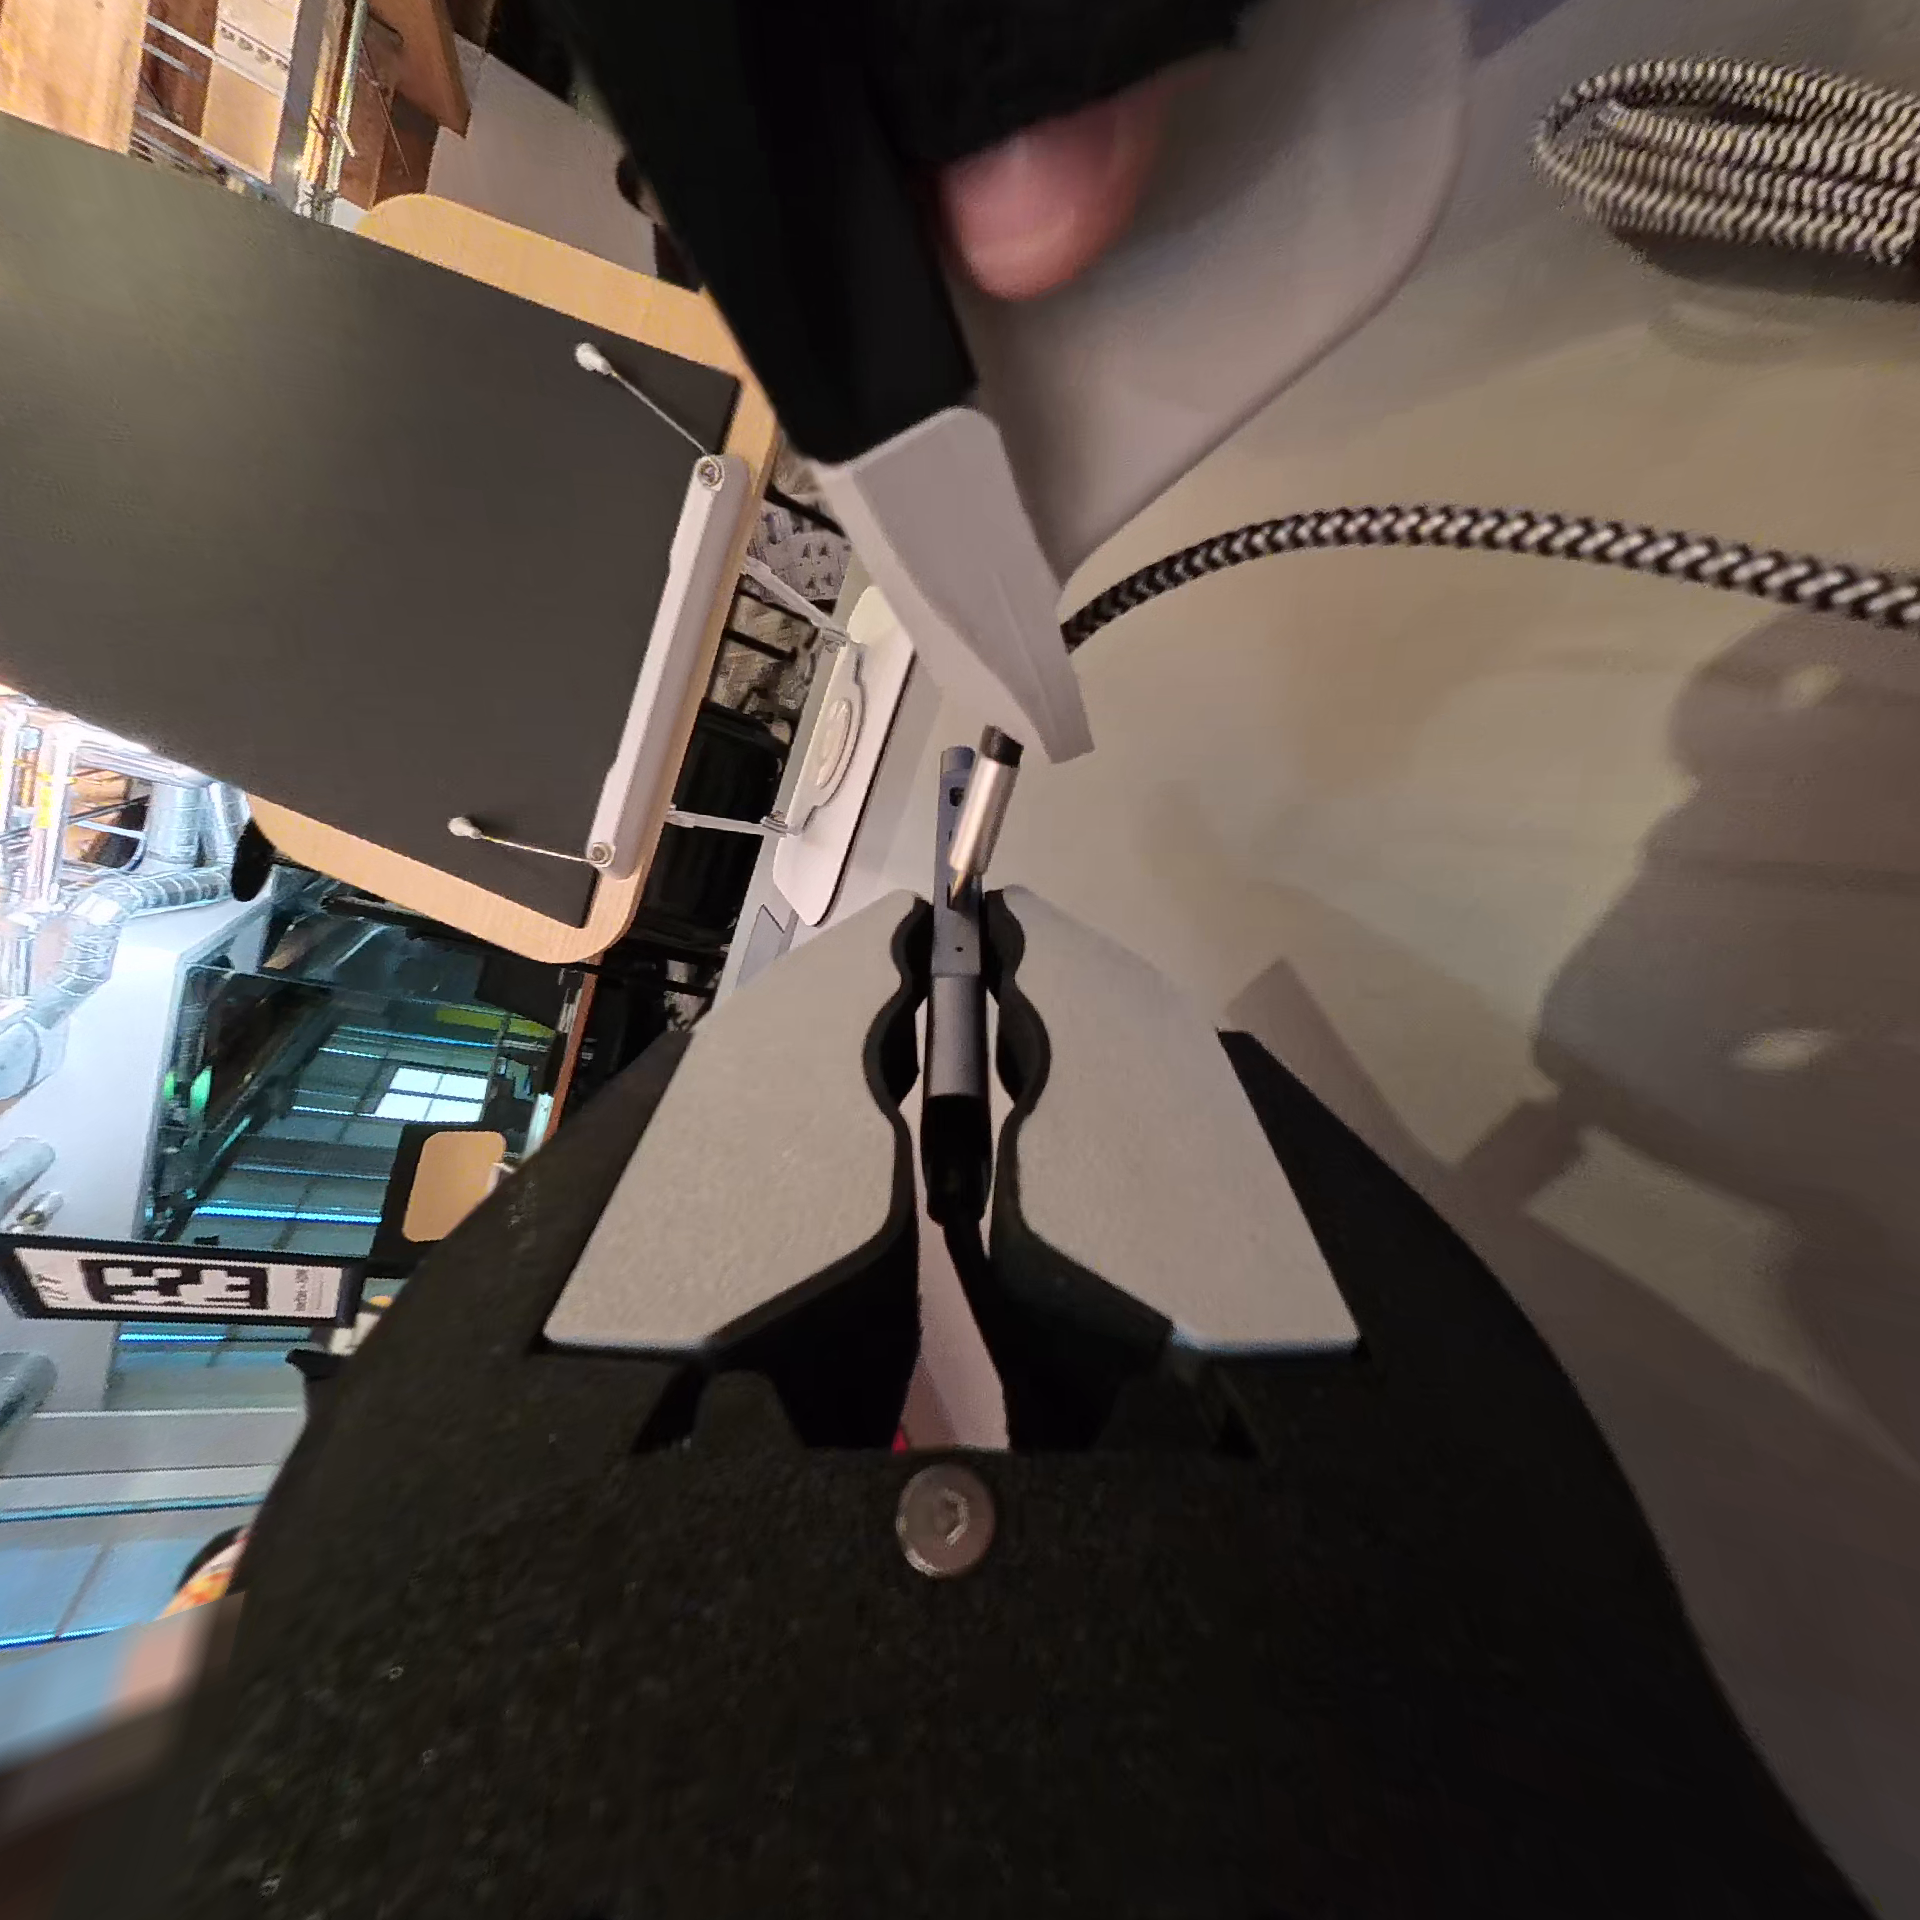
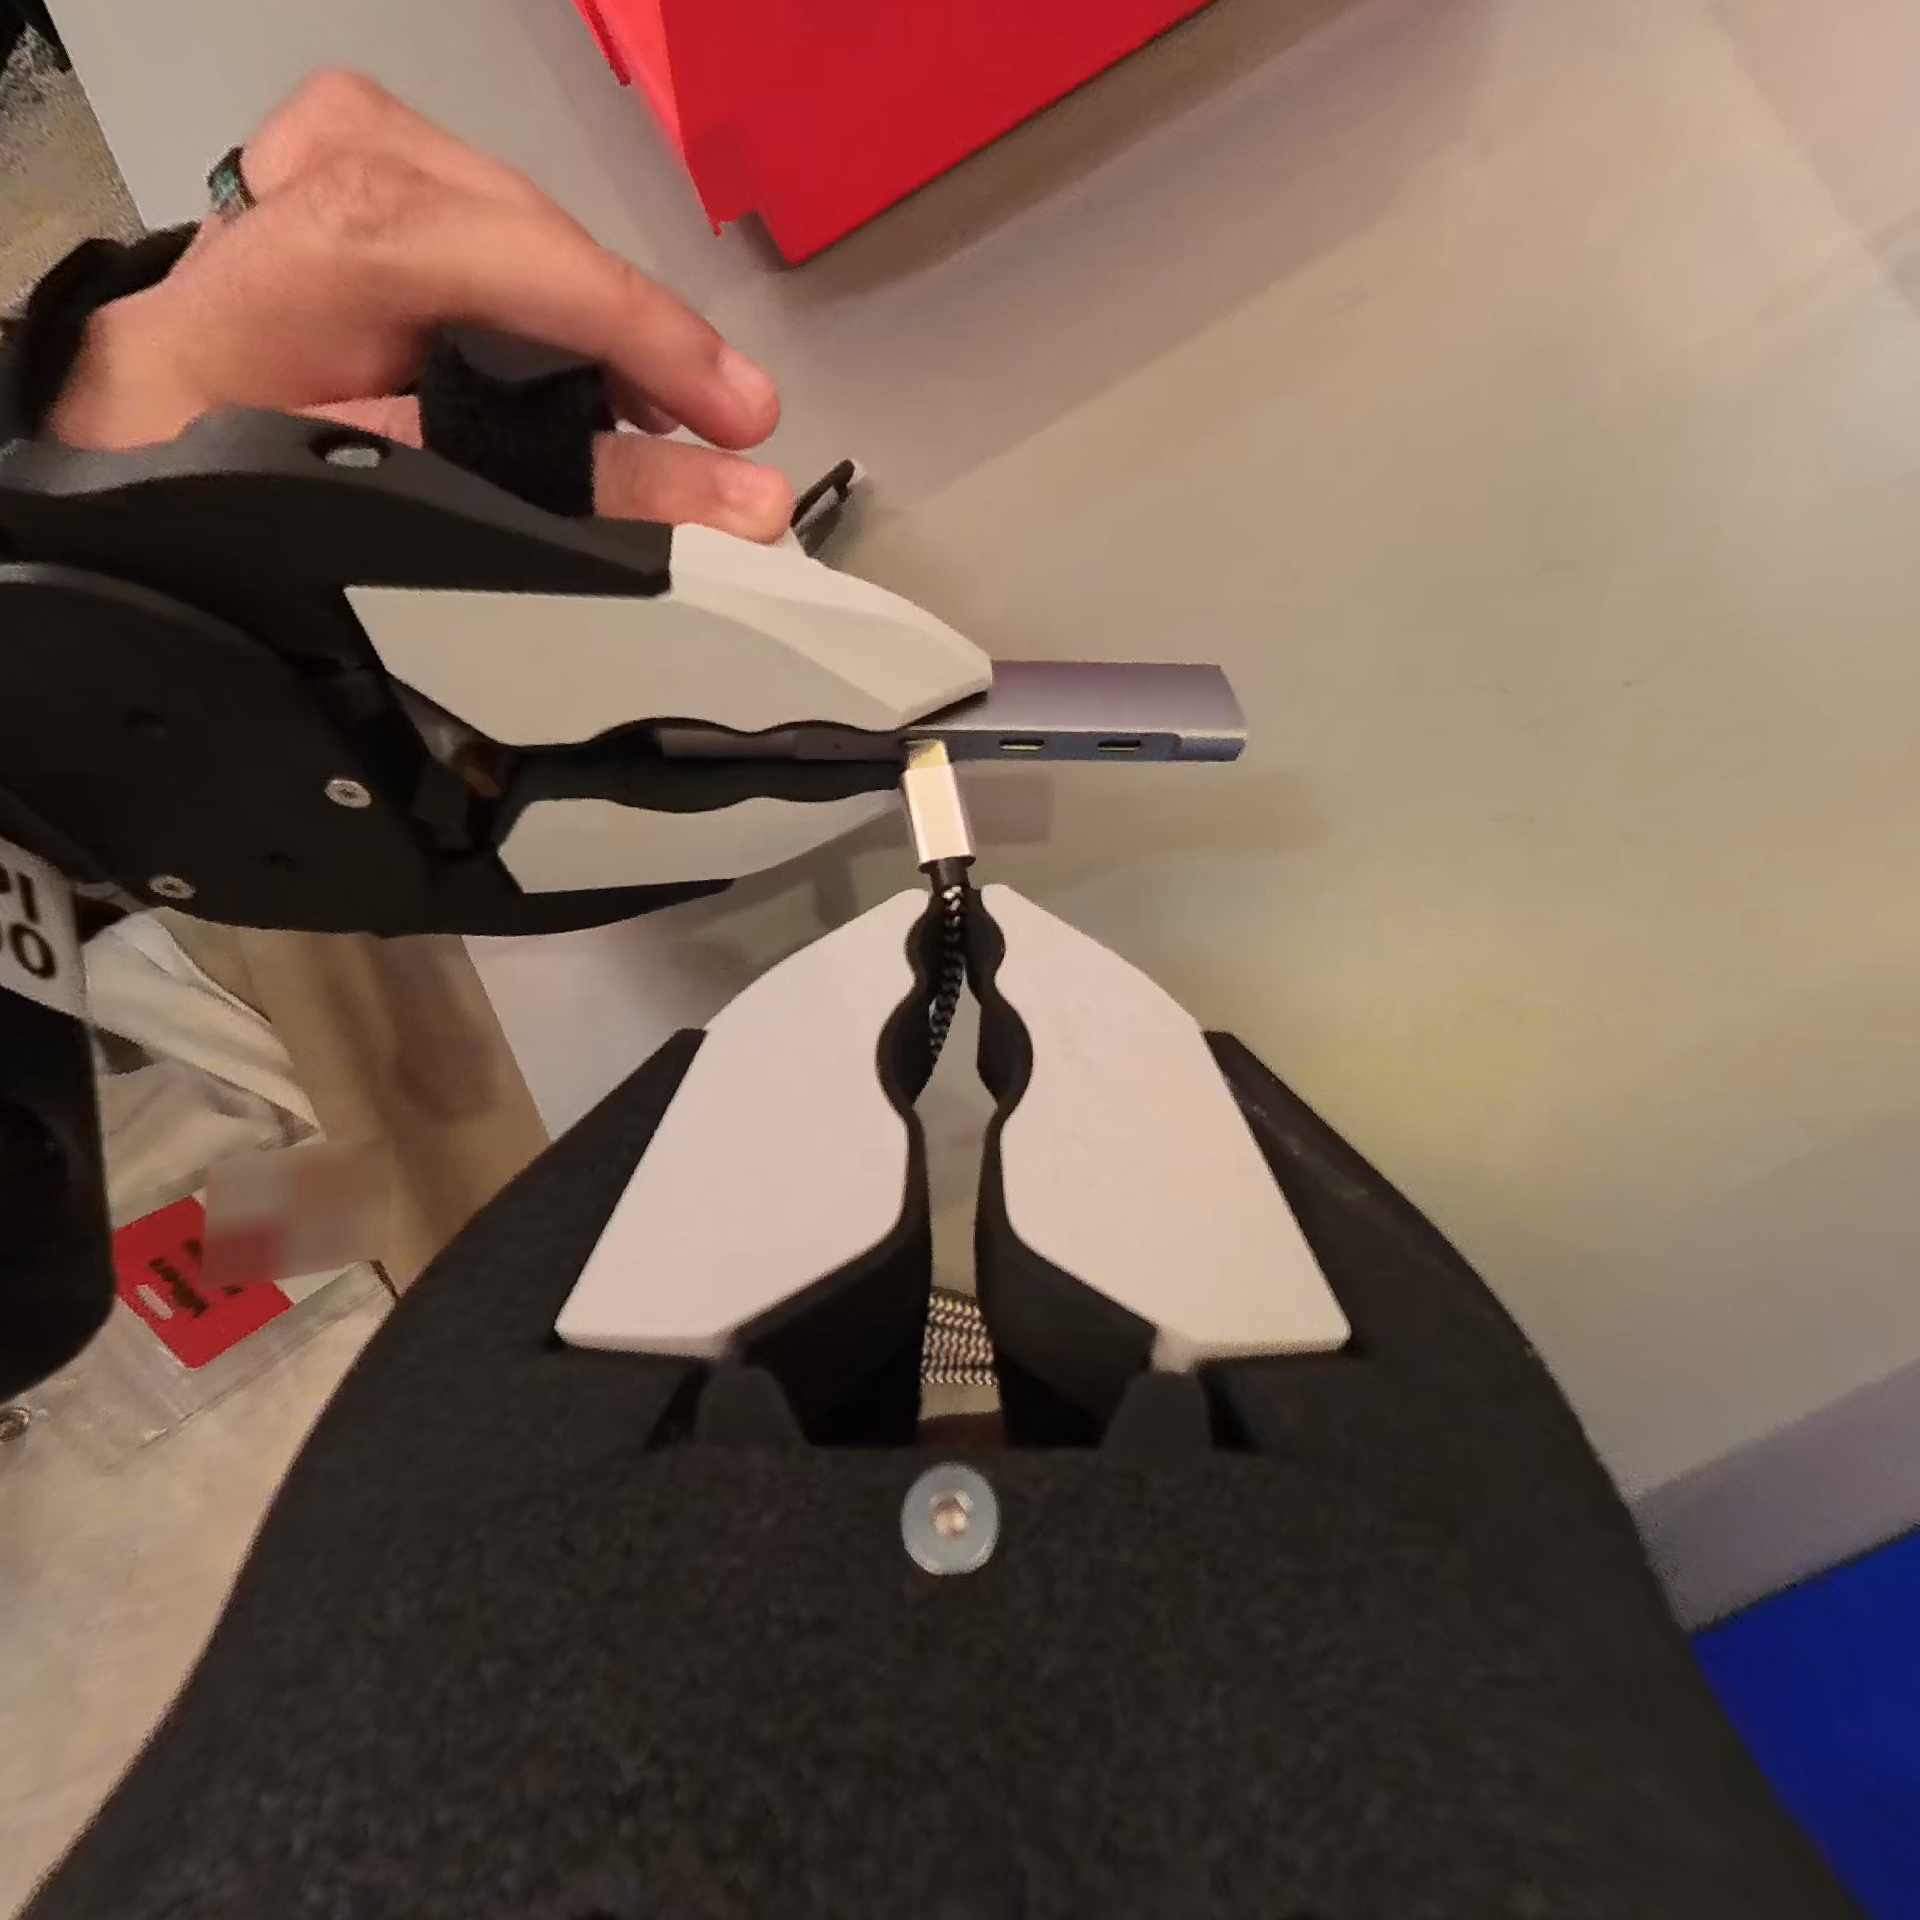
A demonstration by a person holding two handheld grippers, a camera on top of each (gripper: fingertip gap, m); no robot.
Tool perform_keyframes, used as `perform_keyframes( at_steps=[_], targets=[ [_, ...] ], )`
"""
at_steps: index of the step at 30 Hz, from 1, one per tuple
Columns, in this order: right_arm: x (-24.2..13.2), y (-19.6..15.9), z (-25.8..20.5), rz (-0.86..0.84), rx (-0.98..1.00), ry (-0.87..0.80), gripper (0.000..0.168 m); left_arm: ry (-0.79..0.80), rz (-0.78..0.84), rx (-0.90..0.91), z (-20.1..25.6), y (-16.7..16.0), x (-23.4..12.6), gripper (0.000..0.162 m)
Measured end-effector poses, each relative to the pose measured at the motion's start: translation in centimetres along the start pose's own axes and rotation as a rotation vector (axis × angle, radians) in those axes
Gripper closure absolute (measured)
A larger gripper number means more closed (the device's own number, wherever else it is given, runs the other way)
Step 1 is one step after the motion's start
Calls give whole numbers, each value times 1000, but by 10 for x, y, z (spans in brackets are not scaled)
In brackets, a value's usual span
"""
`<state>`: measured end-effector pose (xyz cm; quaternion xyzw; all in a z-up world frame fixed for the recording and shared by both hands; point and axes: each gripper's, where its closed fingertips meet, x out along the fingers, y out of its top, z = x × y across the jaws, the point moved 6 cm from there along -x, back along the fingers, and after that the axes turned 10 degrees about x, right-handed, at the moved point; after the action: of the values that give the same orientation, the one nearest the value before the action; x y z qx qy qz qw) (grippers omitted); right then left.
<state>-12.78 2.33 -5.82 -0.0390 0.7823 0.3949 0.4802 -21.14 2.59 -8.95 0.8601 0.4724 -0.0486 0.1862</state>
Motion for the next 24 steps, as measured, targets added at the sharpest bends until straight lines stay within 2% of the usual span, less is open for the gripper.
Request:
perform_keyframes(
  at_steps=[10,16,24],
  targets=[
    [-1,0,0,27,33,49,166,20,-17,-12,1,1,-1,153],
    [-1,4,-1,127,-66,65,166,16,-7,-110,-5,-3,-1,153],
    [1,5,-1,160,-39,122,165,12,-21,-66,-1,-5,0,153]
  ],
)
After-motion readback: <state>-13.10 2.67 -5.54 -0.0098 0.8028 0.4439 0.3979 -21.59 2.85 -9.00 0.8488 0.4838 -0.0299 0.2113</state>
